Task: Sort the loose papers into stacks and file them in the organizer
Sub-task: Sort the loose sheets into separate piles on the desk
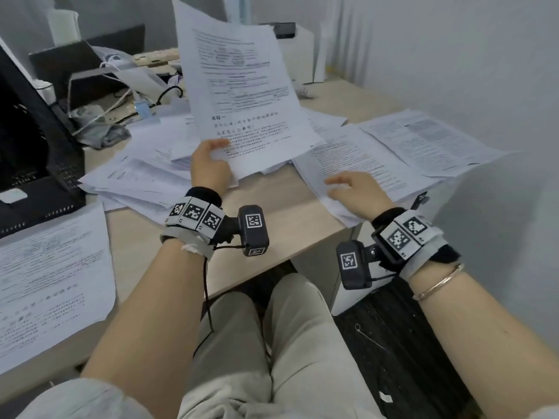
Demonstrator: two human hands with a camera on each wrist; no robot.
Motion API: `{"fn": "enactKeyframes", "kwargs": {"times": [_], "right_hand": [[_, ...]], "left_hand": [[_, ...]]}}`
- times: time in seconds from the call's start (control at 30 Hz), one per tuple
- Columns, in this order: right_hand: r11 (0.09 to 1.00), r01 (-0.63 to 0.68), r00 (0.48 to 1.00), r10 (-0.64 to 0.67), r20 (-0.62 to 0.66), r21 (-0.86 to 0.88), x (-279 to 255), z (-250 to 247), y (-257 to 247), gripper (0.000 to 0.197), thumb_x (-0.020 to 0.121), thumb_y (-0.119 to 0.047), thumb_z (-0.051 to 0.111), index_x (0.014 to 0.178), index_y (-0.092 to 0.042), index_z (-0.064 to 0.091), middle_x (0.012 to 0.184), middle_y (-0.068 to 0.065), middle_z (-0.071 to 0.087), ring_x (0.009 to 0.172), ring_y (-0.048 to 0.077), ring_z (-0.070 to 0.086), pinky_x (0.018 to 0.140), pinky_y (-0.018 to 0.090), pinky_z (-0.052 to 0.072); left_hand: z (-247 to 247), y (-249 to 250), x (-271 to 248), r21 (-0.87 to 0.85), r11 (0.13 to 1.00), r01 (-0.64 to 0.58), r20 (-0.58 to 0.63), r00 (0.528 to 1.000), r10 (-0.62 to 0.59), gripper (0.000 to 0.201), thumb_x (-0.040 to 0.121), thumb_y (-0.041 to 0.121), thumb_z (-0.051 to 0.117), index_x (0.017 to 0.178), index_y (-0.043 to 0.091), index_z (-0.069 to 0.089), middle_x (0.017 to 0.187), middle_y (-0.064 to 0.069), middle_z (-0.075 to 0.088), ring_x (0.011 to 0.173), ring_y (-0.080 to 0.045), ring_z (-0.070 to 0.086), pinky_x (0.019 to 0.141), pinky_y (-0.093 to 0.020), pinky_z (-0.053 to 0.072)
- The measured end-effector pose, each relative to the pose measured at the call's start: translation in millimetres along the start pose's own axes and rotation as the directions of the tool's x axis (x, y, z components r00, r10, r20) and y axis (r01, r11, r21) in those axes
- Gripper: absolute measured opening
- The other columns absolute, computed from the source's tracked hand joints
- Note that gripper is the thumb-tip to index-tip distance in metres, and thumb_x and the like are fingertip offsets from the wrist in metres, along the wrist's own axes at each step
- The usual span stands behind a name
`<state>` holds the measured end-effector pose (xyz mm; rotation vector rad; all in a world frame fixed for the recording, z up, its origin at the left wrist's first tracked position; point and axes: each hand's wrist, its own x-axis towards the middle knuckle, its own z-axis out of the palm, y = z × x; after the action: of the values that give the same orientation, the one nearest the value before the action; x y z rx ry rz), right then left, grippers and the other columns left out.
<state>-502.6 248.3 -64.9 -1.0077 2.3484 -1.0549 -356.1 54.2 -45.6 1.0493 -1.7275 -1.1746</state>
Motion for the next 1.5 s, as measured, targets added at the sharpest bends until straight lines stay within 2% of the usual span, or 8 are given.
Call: {"fn": "enactKeyframes", "kwargs": {"times": [0.2,0.27,0.37,0.7,0.9,1.2,1.37,1.5], "right_hand": [[0.921,0.0,0.973,0.089,0.211,-0.39,3.4,17.3,19.3,0.066,0.089,-0.046,0.054,0.145,-0.021,0.033,0.154,0.001,0.027,0.142,0.023,0.022,0.115,0.049,0.018],[0.921,0.006,0.975,0.08,0.205,-0.389,3.5,16.9,20.3,0.066,0.089,-0.046,0.054,0.146,-0.02,0.033,0.154,0.001,0.027,0.142,0.022,0.023,0.115,0.048,0.019],[0.922,0.004,0.982,0.07,0.175,-0.388,2.3,18.8,20.7,0.064,0.088,-0.046,0.054,0.144,-0.022,0.036,0.152,0.001,0.03,0.139,0.022,0.027,0.114,0.048,0.022],[0.955,-0.126,0.988,0.144,0.047,-0.269,2.0,21.6,7.4,0.059,0.084,-0.044,0.059,0.136,-0.021,0.044,0.141,0.004,0.047,0.132,0.025,0.04,0.114,0.048,0.022],[0.986,0.07,0.969,-0.032,-0.246,0.148,-5.5,25.0,-36.9,0.06,0.093,-0.034,0.054,0.145,-0.016,0.031,0.147,0.003,0.038,0.134,0.019,0.037,0.11,0.034,0.031],[0.972,0.005,0.999,0.004,-0.038,0.236,1.2,60.4,-79.1,0.077,0.092,-0.013,0.052,0.15,-0.011,0.001,0.148,0.007,0.035,0.13,0.021,0.041,0.105,0.028,0.033],[0.961,0.063,0.989,-0.025,-0.145,0.269,4.5,84.5,-103.4,0.069,0.09,0.001,0.039,0.149,-0.019,0.01,0.127,0.006,0.05,0.115,0.023,0.051,0.088,0.026,0.04],[0.949,0.11,0.98,-0.053,-0.194,0.295,7.8,101.6,-122.0,0.061,0.091,0.003,0.037,0.146,-0.02,0.021,0.131,0.009,0.047,0.113,0.02,0.049,0.086,0.025,0.04]], "left_hand": [[2.0,-2.5,2.6,-0.043,0.999,0.027,-0.118,0.993,-0.032,0.054,0.083,-0.016,0.029,0.123,0.01,0.054,0.12,0.004,0.044,0.111,-0.015,0.049,0.079,-0.02,0.055],[-4.9,-4.7,8.1,0.003,1.0,0.024,-0.191,0.981,-0.023,0.052,0.083,-0.016,0.031,0.123,0.009,0.053,0.126,0.001,0.047,0.117,-0.014,0.047,0.083,-0.004,0.042],[-16.7,-12.7,19.9,-0.022,0.999,0.038,-0.23,0.972,-0.042,0.054,0.08,-0.018,0.035,0.122,0.012,0.053,0.131,-0.002,0.05,0.123,-0.014,0.046,0.098,-0.013,0.039],[-22.5,-8.3,9.2,0.015,0.999,0.048,-0.153,0.987,-0.045,0.056,0.078,-0.018,0.033,0.122,0.011,0.052,0.13,-0.004,0.048,0.123,-0.018,0.044,0.106,-0.027,0.038],[-30.4,-3.8,-19.8,0.032,0.999,0.016,0.037,0.999,-0.017,0.056,0.08,-0.021,0.031,0.122,0.011,0.052,0.119,0.004,0.046,0.106,-0.008,0.044,0.084,-0.008,0.044],[-77.8,-8.8,-44.0,0.038,0.999,-0.011,0.07,0.998,0.008,0.059,0.077,-0.019,0.032,0.123,0.015,0.049,0.115,0.006,0.048,0.105,-0.012,0.05,0.073,-0.011,0.045],[-114.9,-19.1,-49.6,0.109,0.994,-0.016,0.071,0.997,0.008,0.059,0.079,-0.016,0.034,0.126,0.018,0.046,0.118,0.006,0.048,0.096,-0.012,0.05,0.057,-0.004,0.041],[-140.0,-28.9,-56.0,0.23,0.973,-0.025,0.124,0.992,-0.003,0.05,0.081,-0.013,0.037,0.115,0.018,0.056,0.111,0.003,0.053,0.089,-0.01,0.05,0.053,0.0,0.039]]}}
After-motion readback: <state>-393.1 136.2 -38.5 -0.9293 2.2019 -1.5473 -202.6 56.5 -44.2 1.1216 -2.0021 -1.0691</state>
